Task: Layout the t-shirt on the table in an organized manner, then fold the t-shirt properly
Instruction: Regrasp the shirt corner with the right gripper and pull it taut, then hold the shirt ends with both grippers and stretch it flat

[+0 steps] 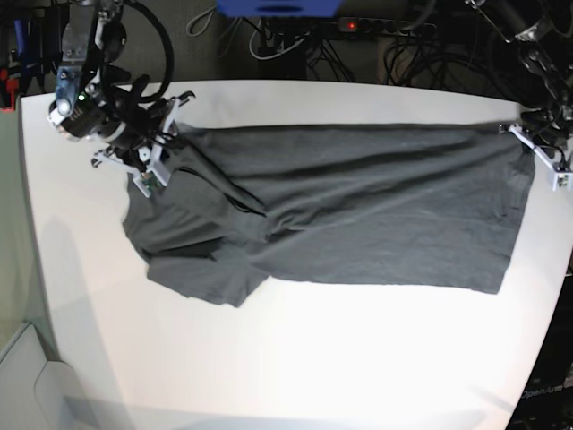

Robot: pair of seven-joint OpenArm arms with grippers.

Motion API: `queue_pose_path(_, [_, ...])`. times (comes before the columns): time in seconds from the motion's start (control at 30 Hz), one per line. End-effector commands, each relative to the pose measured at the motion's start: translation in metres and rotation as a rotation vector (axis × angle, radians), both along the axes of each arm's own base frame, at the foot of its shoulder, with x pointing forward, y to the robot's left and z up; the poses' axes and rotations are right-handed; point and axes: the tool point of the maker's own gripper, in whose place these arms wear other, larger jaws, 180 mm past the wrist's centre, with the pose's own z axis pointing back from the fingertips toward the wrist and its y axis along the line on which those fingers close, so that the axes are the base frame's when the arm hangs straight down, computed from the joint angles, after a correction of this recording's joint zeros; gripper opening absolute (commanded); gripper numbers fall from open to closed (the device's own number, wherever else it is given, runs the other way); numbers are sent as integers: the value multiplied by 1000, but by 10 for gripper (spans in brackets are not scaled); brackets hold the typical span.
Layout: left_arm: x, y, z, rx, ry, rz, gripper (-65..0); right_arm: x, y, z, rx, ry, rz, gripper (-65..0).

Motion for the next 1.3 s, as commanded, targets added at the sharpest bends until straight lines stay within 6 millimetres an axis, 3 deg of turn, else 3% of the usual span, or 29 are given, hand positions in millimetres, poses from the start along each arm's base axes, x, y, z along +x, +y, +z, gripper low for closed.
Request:
queue_pose_path(0.0, [8, 8, 14, 31, -41, -3, -644, 6, 1, 8, 14, -35, 1, -570])
queue_pose_path(0.1, [8, 8, 14, 31, -41, -3, -644, 5, 1, 8, 11, -35, 2, -650])
queue_pose_path(0.2, [8, 8, 14, 31, -41, -3, -644, -1, -2, 6, 8, -22, -2, -650])
queue_pose_path(0.4, [9, 8, 15, 31, -43, -3, -644, -10, -1, 21, -17, -59, 23, -650])
queue_pose_path(0.63, [9, 10, 15, 32, -41, -3, -644, -11, -5, 25, 1, -66, 30, -650])
queue_pose_path(0.8, [13, 11, 17, 42, -77, -8, -644, 7, -32, 43, 9, -125, -6, -650])
queue_pose_path(0.9, [13, 11, 18, 43, -83, -9, -644, 17, -51, 41, -9, -124, -44, -650])
queue_pose_path(1.27, [1, 10, 10, 36, -62, -12, -644, 41, -66, 19, 38, -78, -96, -650])
